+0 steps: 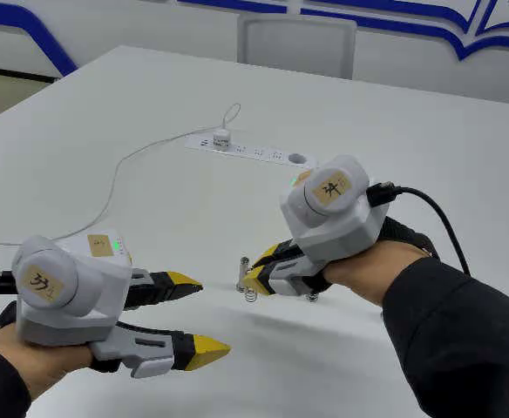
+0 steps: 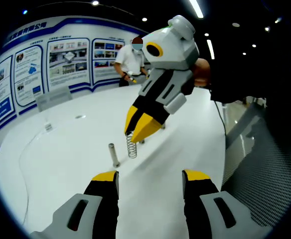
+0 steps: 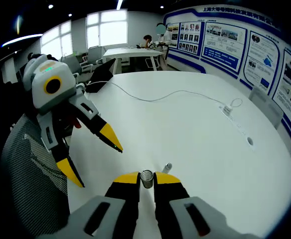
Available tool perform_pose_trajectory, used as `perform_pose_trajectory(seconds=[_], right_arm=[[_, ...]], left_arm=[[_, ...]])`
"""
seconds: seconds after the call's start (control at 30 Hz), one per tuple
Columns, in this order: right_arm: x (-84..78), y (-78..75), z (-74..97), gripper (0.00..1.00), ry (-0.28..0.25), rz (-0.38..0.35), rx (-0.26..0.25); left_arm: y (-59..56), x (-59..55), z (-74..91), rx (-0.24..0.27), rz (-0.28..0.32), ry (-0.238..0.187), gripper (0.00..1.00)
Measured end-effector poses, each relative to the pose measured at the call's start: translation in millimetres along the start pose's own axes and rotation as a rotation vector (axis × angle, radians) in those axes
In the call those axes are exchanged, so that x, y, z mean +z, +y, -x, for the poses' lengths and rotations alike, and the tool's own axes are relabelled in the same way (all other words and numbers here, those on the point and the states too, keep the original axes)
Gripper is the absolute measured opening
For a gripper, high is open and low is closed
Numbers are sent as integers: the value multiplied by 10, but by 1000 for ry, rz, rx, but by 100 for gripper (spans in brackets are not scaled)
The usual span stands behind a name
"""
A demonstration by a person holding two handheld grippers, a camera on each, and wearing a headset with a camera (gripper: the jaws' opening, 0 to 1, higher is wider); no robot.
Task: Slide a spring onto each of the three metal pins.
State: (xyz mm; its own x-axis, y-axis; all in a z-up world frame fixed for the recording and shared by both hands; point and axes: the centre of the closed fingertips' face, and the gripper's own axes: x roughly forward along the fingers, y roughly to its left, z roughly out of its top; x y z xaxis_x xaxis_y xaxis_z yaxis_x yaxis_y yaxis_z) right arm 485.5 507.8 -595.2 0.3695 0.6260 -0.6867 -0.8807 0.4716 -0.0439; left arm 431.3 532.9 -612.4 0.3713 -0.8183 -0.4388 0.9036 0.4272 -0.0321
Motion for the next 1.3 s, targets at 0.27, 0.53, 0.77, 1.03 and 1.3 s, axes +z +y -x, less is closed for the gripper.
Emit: perform_pose_trajectory(seconds=[0.27, 0.53, 0.77, 1.03, 1.3], right_arm=[[246, -180, 130, 12, -87, -62, -26], [328, -267, 66, 12, -101, -62, -50], [269, -330, -52, 12, -80, -82, -55], [232, -336, -104, 12, -65, -91, -53], [145, -338, -182, 12, -40, -94, -49]], left_arm=[[-3, 12, 5, 2, -2, -4, 52], [0, 12, 6, 4, -1, -5, 52], [1, 14, 10, 6, 3, -7, 52], [-1, 6, 2, 4, 6, -7, 52], [-6, 0, 0, 3, 8, -5, 52]])
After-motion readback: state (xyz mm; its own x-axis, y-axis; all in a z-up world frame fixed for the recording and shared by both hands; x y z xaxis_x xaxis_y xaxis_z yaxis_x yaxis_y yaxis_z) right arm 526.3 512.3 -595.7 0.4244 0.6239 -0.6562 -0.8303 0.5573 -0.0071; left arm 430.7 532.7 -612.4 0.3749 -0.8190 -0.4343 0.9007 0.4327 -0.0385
